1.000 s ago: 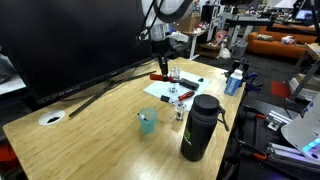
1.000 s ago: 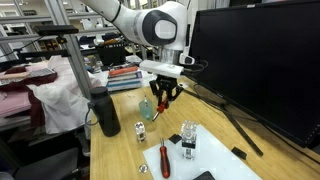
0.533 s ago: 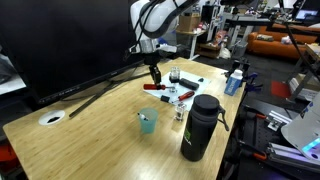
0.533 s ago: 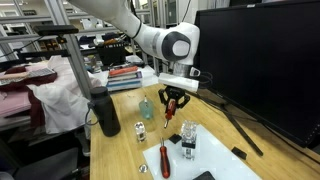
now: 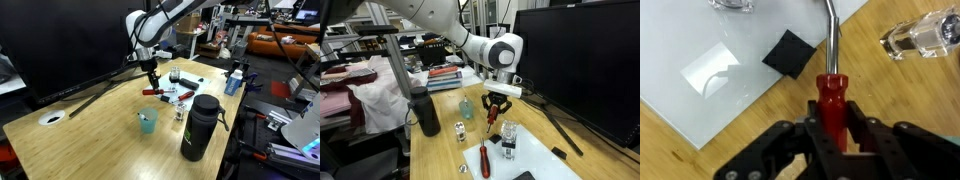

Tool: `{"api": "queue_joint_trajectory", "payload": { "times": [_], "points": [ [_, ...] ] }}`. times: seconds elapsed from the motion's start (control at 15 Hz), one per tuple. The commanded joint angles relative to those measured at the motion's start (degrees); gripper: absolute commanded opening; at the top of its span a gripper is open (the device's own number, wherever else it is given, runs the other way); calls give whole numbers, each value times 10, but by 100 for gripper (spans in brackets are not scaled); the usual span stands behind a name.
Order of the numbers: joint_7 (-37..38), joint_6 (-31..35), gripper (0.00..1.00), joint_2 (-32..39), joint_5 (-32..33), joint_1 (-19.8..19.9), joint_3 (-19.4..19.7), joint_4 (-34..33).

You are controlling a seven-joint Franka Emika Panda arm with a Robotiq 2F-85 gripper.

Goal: Move the red screwdriver to the left

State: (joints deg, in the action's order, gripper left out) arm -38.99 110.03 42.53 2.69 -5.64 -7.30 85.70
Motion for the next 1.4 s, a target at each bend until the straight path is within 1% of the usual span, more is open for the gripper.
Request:
{"api": "queue_joint_trajectory", "payload": {
  "times": [0.0,0.47,0.8,1.2,1.27,1.33],
  "points": [
    [-5,-28,8,20,19,4,-9,-29],
    [-1,-41,8,58,26,-1,-14,-56],
    [3,-49,8,70,29,-6,-14,-72],
    [4,-55,8,77,29,-9,-15,-73],
    [5,-56,11,79,30,-10,-14,-75],
    [5,-58,23,80,31,-10,-14,-76]
  ]
}}
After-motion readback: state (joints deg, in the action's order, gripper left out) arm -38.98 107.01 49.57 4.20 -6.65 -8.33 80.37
